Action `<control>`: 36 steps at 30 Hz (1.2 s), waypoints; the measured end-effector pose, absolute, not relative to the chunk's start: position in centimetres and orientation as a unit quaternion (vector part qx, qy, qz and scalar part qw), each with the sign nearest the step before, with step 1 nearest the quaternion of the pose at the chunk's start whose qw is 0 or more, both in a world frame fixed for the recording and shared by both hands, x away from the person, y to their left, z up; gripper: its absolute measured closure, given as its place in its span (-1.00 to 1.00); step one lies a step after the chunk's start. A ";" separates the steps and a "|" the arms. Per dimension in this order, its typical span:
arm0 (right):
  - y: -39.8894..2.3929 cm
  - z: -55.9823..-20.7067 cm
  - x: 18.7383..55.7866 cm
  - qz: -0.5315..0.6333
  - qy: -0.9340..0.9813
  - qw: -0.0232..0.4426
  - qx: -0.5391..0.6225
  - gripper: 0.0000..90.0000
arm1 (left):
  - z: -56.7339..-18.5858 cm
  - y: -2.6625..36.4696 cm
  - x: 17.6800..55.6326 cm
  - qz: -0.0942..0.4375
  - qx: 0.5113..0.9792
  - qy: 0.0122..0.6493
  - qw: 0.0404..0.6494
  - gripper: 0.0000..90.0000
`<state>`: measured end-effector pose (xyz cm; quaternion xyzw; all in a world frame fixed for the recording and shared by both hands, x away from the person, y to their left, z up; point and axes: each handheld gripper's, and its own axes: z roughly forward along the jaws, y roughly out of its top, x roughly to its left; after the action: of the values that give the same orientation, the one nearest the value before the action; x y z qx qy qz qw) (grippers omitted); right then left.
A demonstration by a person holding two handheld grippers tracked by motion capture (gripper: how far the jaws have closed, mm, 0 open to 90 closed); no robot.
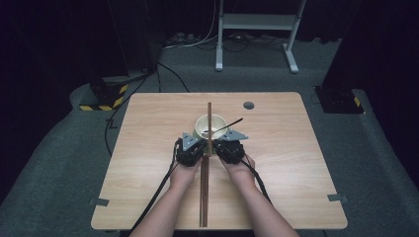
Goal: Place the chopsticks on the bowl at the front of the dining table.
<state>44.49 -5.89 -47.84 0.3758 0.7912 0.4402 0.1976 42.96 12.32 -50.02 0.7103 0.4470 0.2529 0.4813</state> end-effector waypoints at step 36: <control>-25.7 -52.2 36.9 0.324 0.763 0.229 0.511 -0.23 | -53.1 31.2 29.9 0.234 0.737 0.539 0.333 -0.67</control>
<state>36.89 -25.75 -52.20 0.5109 0.7627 0.3239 0.2288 29.86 31.16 -53.09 0.7375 0.5388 0.2339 0.3333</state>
